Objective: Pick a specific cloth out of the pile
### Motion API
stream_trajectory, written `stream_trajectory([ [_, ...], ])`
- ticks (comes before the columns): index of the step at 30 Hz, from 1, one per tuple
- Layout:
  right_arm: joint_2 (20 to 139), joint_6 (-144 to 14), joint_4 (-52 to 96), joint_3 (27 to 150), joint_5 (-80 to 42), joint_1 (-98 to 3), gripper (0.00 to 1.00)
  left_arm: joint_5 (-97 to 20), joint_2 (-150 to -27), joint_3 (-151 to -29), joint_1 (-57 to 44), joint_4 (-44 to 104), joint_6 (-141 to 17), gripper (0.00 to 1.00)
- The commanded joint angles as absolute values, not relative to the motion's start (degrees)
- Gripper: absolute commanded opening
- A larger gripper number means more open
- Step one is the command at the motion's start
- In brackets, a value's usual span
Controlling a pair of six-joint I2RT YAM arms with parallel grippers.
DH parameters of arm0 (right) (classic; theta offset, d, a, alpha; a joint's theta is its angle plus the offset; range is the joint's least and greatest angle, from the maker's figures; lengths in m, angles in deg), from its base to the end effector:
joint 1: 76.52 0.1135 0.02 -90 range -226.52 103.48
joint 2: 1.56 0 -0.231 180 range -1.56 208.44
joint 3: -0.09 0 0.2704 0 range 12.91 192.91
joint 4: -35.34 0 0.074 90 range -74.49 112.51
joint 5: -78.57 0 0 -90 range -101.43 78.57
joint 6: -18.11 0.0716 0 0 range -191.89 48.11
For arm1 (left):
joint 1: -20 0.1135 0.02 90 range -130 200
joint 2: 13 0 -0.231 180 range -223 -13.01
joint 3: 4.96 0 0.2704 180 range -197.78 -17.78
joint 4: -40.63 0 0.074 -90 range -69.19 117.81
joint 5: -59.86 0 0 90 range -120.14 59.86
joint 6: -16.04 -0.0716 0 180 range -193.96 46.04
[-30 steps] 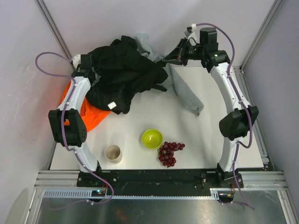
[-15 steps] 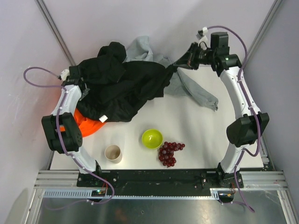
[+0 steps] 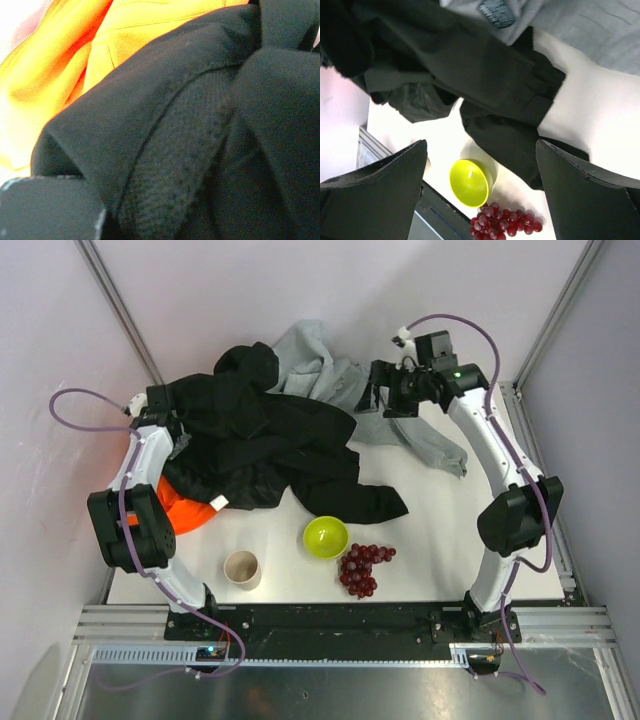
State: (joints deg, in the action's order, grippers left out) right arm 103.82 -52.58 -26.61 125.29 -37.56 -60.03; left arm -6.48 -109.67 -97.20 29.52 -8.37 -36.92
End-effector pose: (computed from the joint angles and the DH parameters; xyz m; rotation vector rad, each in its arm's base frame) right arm 0.4112 0.1546 0.3351 -0.1841 2.3540 0.8391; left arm 0.3893 0.0944 0.2099 -1.1073 2.1510 0.3013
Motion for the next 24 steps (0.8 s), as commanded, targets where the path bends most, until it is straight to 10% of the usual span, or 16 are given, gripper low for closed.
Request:
stream_trajectory([
  [1, 106.5, -59.7, -28.0, 129.0, -37.5, -53.9, 0.95, -6.3, -107.5, -97.9, 30.6, -8.1, -37.2, 0.18],
  [24, 132.9, -63.6, -31.4, 136.6, -31.4, -35.1, 0.86, -16.3, -109.7, -103.5, 30.6, -10.0, -37.7, 0.30],
])
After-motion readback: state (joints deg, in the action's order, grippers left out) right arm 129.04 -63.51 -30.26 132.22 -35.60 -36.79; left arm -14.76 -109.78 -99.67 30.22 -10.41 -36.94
